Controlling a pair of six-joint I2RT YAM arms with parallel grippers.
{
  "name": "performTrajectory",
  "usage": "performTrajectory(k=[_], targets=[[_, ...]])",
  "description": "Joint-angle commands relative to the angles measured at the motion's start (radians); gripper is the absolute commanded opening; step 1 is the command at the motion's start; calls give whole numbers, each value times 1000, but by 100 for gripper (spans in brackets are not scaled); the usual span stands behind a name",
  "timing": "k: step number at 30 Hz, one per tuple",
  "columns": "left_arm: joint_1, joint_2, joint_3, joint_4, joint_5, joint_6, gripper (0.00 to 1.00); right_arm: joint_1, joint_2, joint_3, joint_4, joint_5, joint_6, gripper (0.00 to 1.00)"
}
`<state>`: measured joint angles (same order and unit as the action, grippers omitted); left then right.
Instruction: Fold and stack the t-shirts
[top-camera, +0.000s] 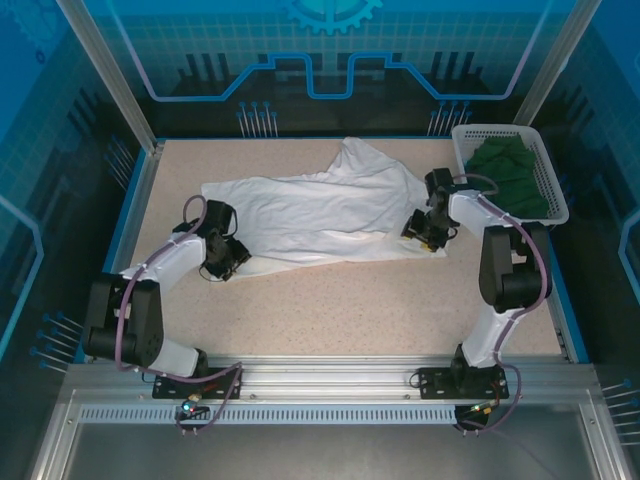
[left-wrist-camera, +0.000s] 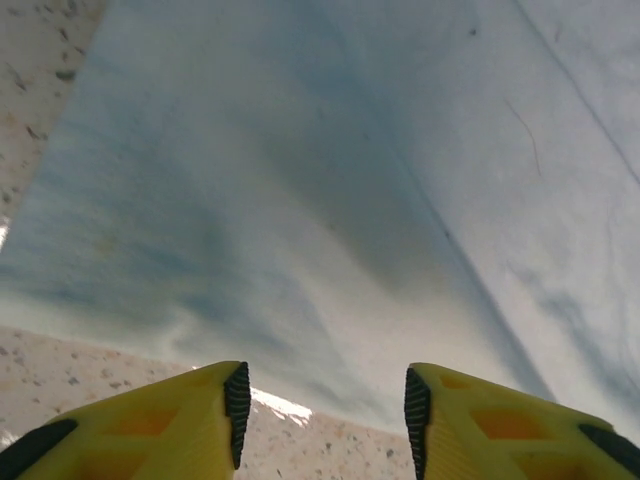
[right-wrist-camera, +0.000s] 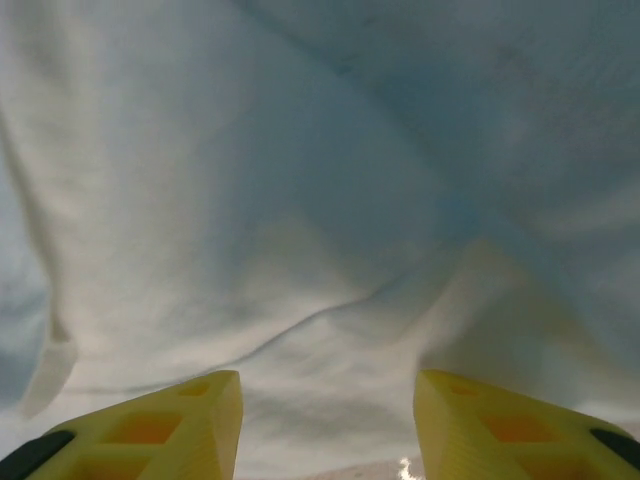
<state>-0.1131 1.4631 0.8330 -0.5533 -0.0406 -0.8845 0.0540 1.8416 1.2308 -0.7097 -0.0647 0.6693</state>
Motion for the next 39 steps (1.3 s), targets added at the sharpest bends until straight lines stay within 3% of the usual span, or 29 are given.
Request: performTrajectory(k=[1, 11, 18, 22, 29, 31, 39], targets=[[20, 21, -38, 25, -59, -24, 49, -21, 15, -31, 9, 46, 32, 53], [91, 55, -60, 24, -50, -48, 52, -53, -39, -167, 35, 65, 111, 61], [133, 16, -108, 27, -53, -90, 53, -55, -88, -249, 63, 76, 127, 60], [133, 9, -119, 43, -12, -82, 61, -56, -90, -256, 62, 84, 116, 58], [136, 7, -123, 46, -31, -103, 29, -54, -138, -298, 56, 110, 136, 53], [151, -10, -130, 33, -51, -105, 28, -54, -160, -323, 61, 111, 141, 52], [173, -61, -149, 26, -23, -88, 49, -54, -255, -418, 64, 104, 128, 58]])
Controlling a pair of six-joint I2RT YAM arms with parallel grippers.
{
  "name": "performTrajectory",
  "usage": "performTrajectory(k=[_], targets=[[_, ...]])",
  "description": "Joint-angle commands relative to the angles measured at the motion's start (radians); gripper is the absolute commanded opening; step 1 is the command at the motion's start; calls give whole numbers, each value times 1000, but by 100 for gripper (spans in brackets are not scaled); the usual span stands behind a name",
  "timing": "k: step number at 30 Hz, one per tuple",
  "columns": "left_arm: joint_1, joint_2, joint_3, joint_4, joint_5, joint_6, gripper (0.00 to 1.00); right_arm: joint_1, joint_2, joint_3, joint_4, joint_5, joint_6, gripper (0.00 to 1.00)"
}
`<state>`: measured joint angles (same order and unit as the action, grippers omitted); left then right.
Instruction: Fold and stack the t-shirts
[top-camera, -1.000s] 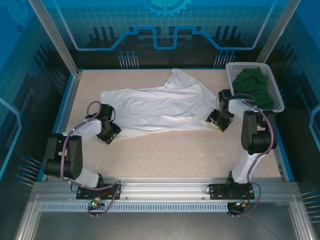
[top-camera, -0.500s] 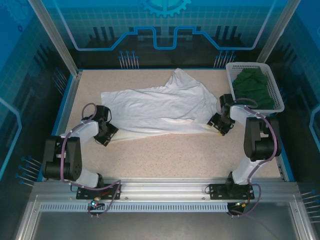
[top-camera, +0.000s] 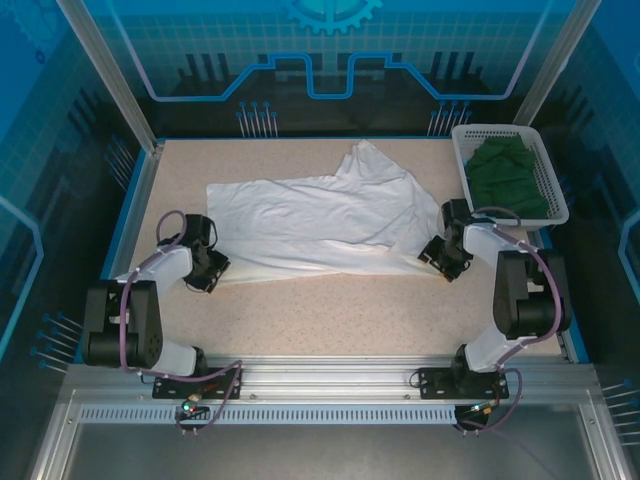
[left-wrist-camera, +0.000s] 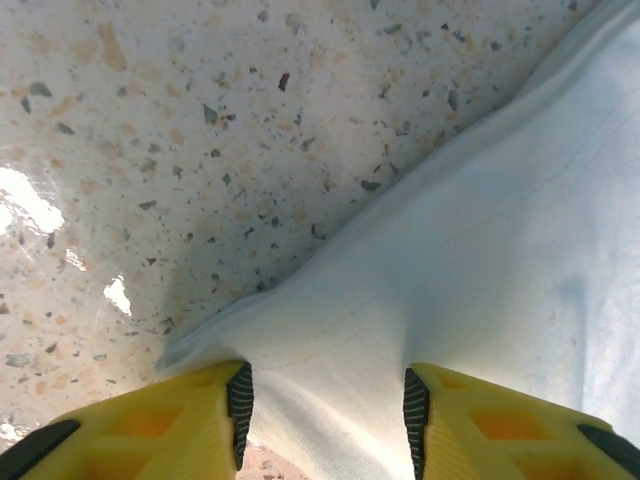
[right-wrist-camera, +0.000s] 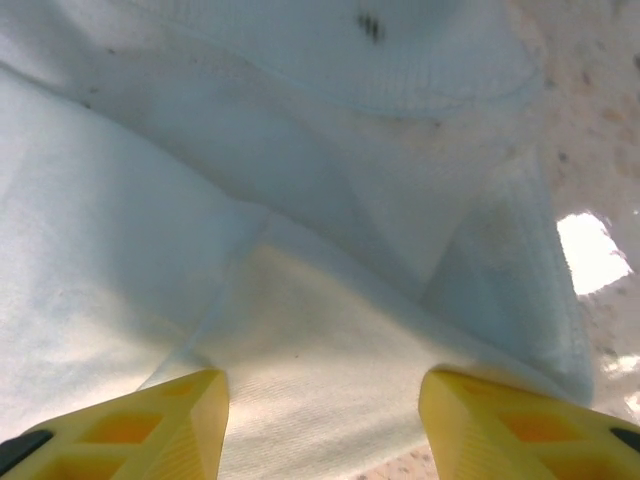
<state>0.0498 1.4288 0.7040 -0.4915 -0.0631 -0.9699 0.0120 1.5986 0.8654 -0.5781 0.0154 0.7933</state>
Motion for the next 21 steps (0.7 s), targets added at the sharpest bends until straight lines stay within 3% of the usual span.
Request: performTrajectory(k=[1, 11, 14, 17, 21], targets=[[11, -36, -24, -35, 8, -1, 51, -12, -26, -59, -62, 17, 0, 60], [-17, -203, -43, -127, 1, 13, 57, -16, -297, -126, -16, -32, -50, 68], [-32, -242, -72, -137, -3, -2, 58, -36, -409, -154, -52, 4, -48, 78], [-50, -240, -106, -122, 16, -31, 57, -125, -483, -216, -52, -60, -61, 83], [-56, -205, -136, -70, 28, -60, 57, -258, -506, -310, 31, -209, -98, 74]])
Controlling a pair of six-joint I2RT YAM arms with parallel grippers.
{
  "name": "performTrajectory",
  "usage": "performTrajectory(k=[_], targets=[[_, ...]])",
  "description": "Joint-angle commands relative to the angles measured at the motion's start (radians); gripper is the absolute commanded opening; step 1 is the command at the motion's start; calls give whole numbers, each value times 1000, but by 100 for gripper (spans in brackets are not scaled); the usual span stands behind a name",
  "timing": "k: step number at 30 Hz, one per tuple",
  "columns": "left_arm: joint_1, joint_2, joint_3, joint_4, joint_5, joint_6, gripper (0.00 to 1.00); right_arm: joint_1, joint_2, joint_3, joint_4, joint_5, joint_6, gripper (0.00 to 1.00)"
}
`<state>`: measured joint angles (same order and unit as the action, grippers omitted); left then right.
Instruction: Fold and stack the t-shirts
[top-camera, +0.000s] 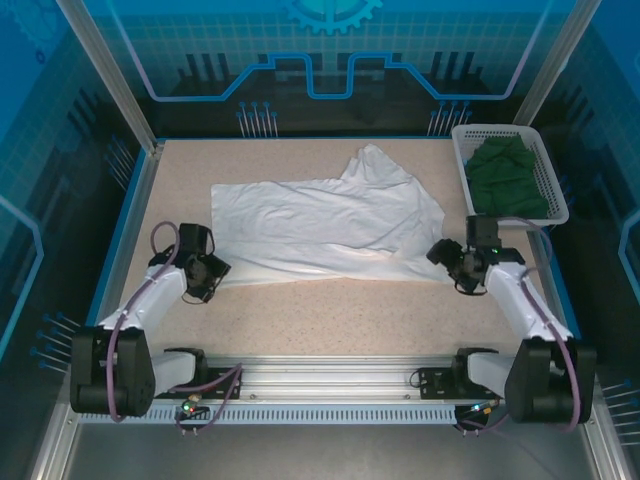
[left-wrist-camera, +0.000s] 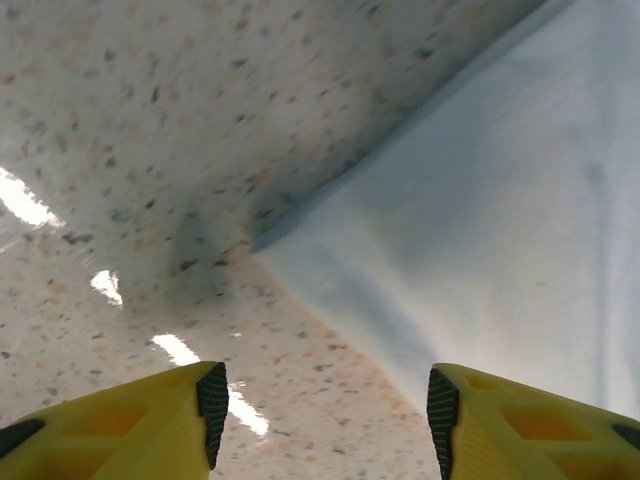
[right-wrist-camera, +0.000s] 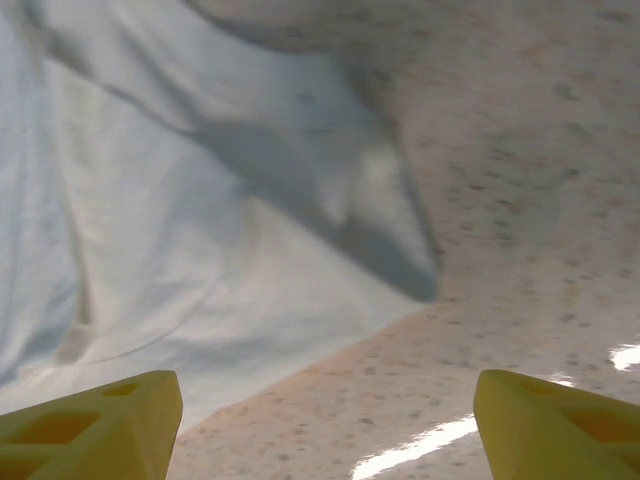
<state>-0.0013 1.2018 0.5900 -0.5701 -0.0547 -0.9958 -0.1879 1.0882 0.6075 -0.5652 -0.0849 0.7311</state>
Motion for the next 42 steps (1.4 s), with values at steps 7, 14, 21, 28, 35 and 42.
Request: performTrajectory(k=[7, 14, 21, 28, 35, 42], targets=[[-3, 116, -17, 110, 49, -66, 53, -84, 123, -51, 73, -166, -64, 57], [7, 162, -1, 121, 2, -41, 37, -91, 204, -29, 116, -151, -65, 39], [39, 186, 14, 113, -16, -1, 24, -91, 297, 12, 132, -117, -53, 30], [65, 199, 28, 111, -32, 20, 5, -90, 315, 43, 133, -91, -52, 19], [83, 202, 28, 110, -39, 30, 0, -90, 346, 51, 135, -61, -55, 4], [87, 141, 16, 91, -57, 32, 0, -90, 304, 40, 108, -50, -58, 0]])
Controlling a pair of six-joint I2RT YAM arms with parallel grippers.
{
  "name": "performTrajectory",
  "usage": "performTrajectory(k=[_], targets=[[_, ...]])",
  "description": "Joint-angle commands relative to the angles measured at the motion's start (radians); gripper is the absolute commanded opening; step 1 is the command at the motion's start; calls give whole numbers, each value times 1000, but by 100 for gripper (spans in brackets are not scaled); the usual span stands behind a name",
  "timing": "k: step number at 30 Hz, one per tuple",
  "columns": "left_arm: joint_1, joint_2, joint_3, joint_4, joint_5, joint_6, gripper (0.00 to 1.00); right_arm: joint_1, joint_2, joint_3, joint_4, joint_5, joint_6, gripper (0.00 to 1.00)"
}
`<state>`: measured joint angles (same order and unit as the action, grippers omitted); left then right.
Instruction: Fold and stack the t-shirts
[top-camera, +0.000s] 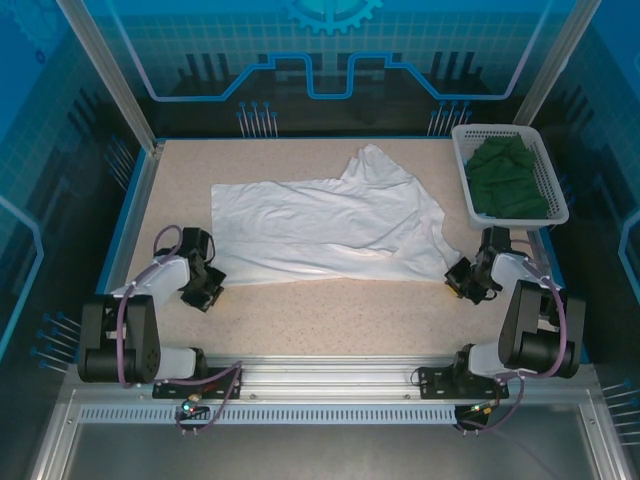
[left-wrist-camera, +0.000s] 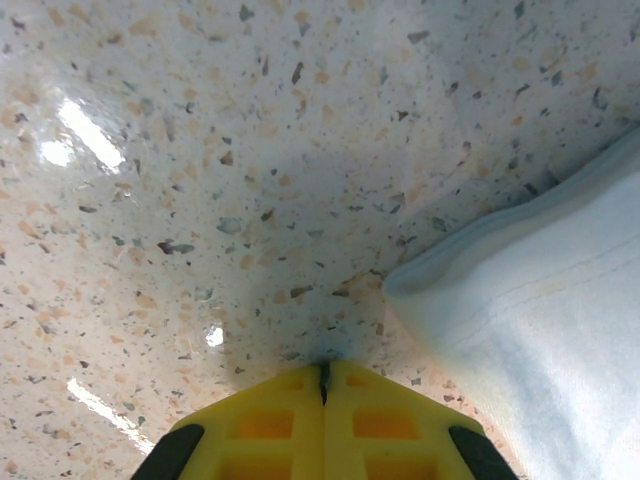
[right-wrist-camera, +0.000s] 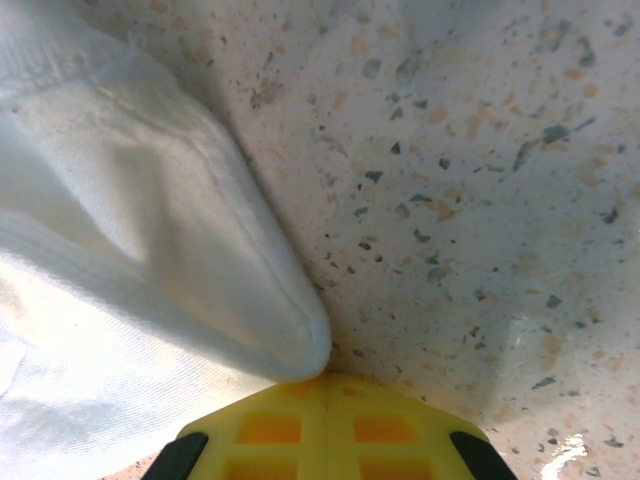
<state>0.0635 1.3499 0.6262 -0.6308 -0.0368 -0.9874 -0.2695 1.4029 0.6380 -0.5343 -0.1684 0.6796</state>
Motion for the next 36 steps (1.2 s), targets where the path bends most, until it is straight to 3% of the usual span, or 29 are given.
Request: performTrajectory(k=[1, 9, 14, 15, 17, 19, 22, 25, 29, 36], targets=[[23, -21, -23, 147, -82, 20, 0, -6, -22, 4, 69, 36, -6, 0], [24, -96, -39, 125, -118, 15, 0, 0, -150, -55, 2, 65, -17, 0], [25, -144, -83, 226, -16, 17, 0, 1, -185, -53, -8, 50, -23, 0], [24, -147, -85, 232, -6, 15, 3, 1, -178, -44, -9, 46, -24, 7], [25, -151, -85, 225, 2, 20, 20, 3, -156, -33, -10, 42, -28, 22], [24, -163, -88, 219, -5, 29, 33, 6, -144, -29, 1, 34, -29, 30], [24, -180, -98, 219, -7, 28, 45, 25, -131, -24, 13, 42, -27, 37], [24, -175, -104, 228, -4, 29, 51, 42, -102, -11, 18, 55, -27, 38], [24, -155, -103, 243, 4, 27, 51, 47, -61, 4, 31, 70, -19, 36], [24, -72, -88, 258, 18, 19, 45, 46, 10, 35, 43, 102, -2, 24]])
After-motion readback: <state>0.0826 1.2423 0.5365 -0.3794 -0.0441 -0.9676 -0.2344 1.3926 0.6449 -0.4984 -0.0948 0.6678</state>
